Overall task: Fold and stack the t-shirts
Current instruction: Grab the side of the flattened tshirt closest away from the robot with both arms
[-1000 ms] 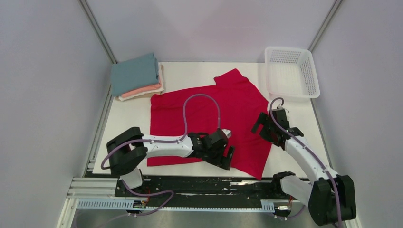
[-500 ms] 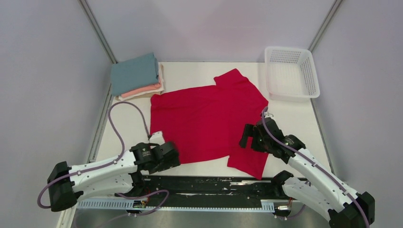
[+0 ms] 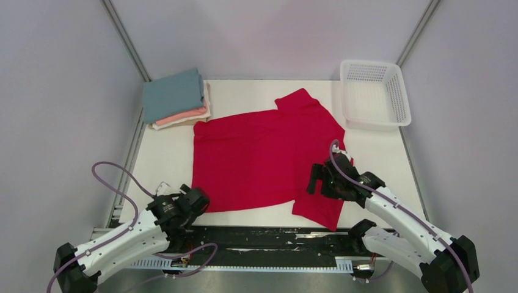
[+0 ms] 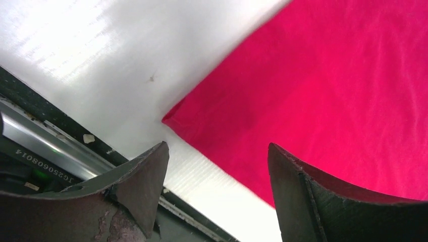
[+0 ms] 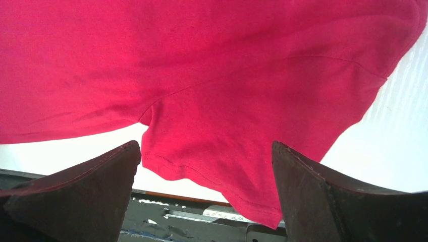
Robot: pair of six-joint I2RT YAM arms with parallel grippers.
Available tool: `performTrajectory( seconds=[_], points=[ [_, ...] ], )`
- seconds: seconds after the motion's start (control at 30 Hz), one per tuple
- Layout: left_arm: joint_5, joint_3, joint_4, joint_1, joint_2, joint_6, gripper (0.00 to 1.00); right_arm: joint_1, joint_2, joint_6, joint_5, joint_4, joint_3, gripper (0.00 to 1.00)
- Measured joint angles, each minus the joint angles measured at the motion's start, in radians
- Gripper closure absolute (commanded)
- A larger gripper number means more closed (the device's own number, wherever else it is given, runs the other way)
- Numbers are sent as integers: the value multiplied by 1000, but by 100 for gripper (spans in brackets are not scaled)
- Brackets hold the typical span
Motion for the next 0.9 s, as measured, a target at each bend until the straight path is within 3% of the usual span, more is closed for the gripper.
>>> performTrajectory(
  seconds=[0.2, 0.33, 0.4, 0.5, 0.73, 0.9],
  points=[
    [-14, 11, 56, 138, 108, 51, 35, 1, 30, -3, -8, 6, 0, 0],
    [-13, 41, 87, 171, 240, 110, 52, 1, 33, -3, -25, 8, 0, 0],
    [-13, 54, 92, 177, 287, 138, 63, 1, 33, -3, -39, 7, 0, 0],
    [-13, 63, 98, 179, 322, 170, 97, 1, 26, -3, -56, 3, 0, 0],
    [-7, 54, 134, 183, 297, 213, 100, 27, 26, -5, -111, -40, 8, 8],
    [-5, 31, 163, 183, 241, 242, 100, 214, 89, 48, -89, -109, 33, 14]
  ],
)
